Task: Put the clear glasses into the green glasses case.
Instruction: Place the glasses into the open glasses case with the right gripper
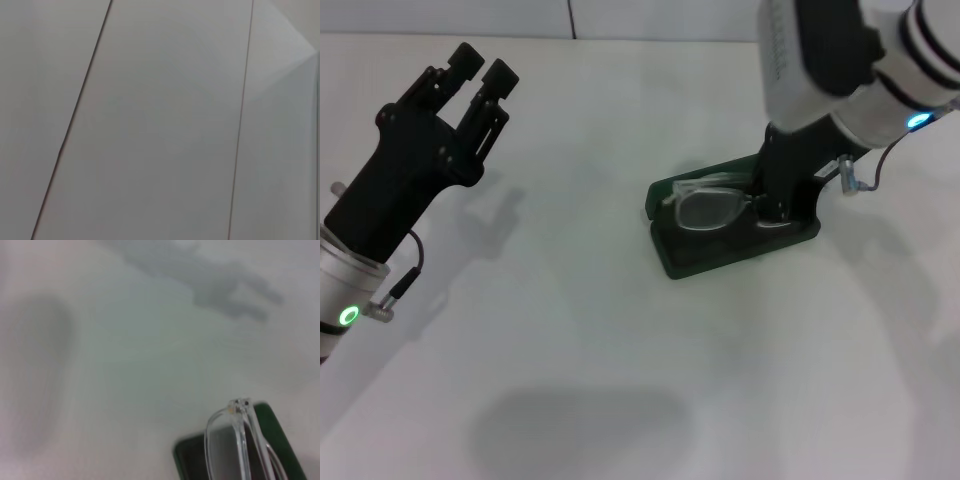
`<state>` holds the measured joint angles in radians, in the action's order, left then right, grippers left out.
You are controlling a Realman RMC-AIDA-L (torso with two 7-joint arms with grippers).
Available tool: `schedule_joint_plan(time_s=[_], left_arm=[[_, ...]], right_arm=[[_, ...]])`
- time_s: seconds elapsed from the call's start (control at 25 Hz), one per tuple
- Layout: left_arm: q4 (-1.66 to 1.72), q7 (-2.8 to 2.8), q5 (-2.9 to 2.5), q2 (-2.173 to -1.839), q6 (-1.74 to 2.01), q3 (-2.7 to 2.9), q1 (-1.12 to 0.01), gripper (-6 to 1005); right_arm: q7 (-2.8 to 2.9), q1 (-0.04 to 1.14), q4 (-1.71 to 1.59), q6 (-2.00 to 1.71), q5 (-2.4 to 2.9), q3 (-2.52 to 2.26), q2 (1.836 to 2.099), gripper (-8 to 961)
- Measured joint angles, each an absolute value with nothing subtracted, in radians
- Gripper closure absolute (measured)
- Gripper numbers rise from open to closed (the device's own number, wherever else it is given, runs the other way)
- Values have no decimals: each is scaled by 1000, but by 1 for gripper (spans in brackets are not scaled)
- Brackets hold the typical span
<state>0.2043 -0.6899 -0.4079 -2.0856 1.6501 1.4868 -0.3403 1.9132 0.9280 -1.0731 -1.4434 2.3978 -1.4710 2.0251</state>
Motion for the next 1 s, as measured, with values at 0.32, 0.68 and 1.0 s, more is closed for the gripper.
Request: schedule_joint_plan(time_s=[0.32, 0.68, 1.0], left_arm=[[203, -690, -410, -2085, 1648, 1486, -346, 508], [202, -690, -410, -2085, 1644, 1489, -353, 506], [202, -690, -409, -2086, 1643, 1486, -356, 504]], right_arm=[[1950, 921, -1075, -1353, 2463, -1607, 2028, 835], [1939, 904, -1077, -1256, 2497, -1718, 2027, 834], [1944, 901, -1069, -1219, 2497, -1766, 2028, 832]])
